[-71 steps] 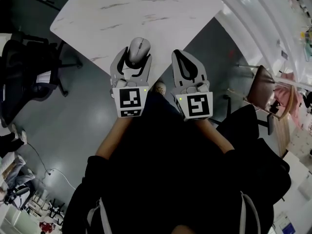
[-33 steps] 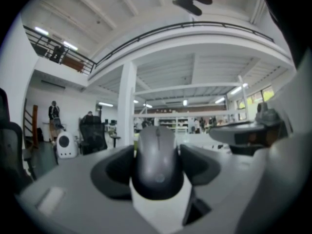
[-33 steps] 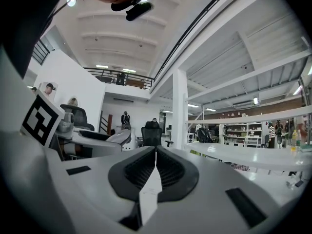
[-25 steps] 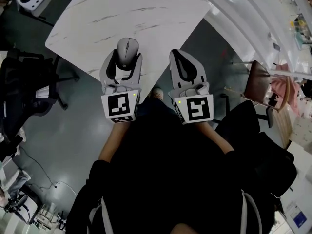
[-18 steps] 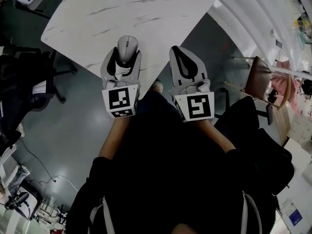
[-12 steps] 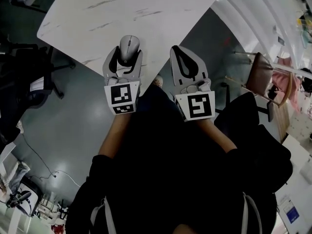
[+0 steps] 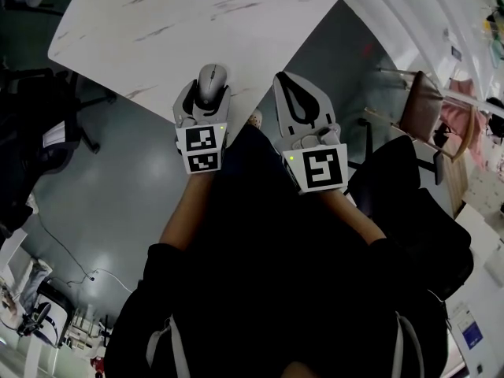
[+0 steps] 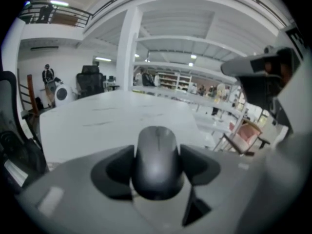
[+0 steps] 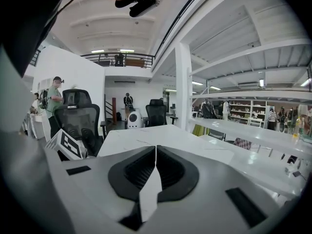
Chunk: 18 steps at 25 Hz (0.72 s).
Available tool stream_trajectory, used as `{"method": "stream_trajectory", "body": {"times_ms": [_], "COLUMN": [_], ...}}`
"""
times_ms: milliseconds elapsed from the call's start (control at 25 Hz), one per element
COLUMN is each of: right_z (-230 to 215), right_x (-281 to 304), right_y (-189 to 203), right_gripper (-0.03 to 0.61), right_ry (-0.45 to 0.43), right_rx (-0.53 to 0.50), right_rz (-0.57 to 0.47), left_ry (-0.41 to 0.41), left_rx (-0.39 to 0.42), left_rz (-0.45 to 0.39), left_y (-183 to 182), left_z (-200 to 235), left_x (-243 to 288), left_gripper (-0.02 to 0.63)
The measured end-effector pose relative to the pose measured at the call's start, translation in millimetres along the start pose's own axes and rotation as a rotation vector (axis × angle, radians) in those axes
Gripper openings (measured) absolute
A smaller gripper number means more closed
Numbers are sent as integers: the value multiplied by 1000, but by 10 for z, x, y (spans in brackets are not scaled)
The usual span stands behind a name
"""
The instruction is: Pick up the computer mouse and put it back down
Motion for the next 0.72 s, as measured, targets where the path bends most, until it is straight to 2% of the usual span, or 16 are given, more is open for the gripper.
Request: {"method": "stream_trajectory", "body": {"times_ms": [440,680,720], "right_z": [72,42,39], "right_x": [63,53,53], "right_y": [158,176,183], "right_gripper": [20,20,20], "right_ry": [-11,-7,-7], "right_rx": [5,9,10], "right_rz": [38,42,43], "left_ry": [35,43,45], "left_rx": [14,51,51], "left_rz": [158,182,180], "left_y": [376,429,424], "left_z": [-76,-126,-132], "left_x": [245,274,271], "left_gripper": [299,308,339]}}
Point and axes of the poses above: the fingertips, and each gripper's own axes: x forward along the fingers, z to its left, y out of its underside, the point moved 1 cm from there along -x, backward along the fingers, and after that the axes turned 11 degrees about z, right-handed, at the moved point
